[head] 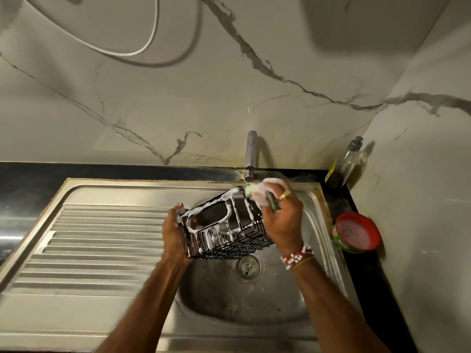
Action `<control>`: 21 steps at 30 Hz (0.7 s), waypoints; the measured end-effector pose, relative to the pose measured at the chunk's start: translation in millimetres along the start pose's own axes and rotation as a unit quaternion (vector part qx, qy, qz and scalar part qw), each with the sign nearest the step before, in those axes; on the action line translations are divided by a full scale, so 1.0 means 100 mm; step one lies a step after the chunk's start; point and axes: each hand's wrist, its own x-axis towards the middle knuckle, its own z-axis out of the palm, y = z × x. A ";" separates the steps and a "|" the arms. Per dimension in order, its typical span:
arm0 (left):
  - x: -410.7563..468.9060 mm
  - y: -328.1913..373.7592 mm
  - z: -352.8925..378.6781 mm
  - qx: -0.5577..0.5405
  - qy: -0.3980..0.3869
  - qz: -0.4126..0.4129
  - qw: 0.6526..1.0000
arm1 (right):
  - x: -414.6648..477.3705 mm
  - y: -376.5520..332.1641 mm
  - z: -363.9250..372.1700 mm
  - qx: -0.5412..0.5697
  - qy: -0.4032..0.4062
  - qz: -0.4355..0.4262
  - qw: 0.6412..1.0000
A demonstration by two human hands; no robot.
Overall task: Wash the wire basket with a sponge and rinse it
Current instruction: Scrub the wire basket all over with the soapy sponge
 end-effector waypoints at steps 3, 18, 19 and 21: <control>-0.03 -0.06 0.05 -0.006 -0.018 -0.011 1.000 | 0.04 -0.04 0.06 0.003 -0.052 -0.018 0.998; -0.21 -0.04 0.37 0.207 -0.031 0.163 0.964 | 0.04 -0.34 0.20 -0.287 -0.203 -0.129 0.927; -0.22 -0.05 0.38 0.218 -0.045 0.181 0.958 | -0.01 -0.41 0.30 -0.276 -0.220 -0.116 0.928; -0.21 -0.07 0.39 0.213 -0.042 0.195 0.956 | -0.11 -0.54 0.48 -0.249 -0.226 -0.115 0.935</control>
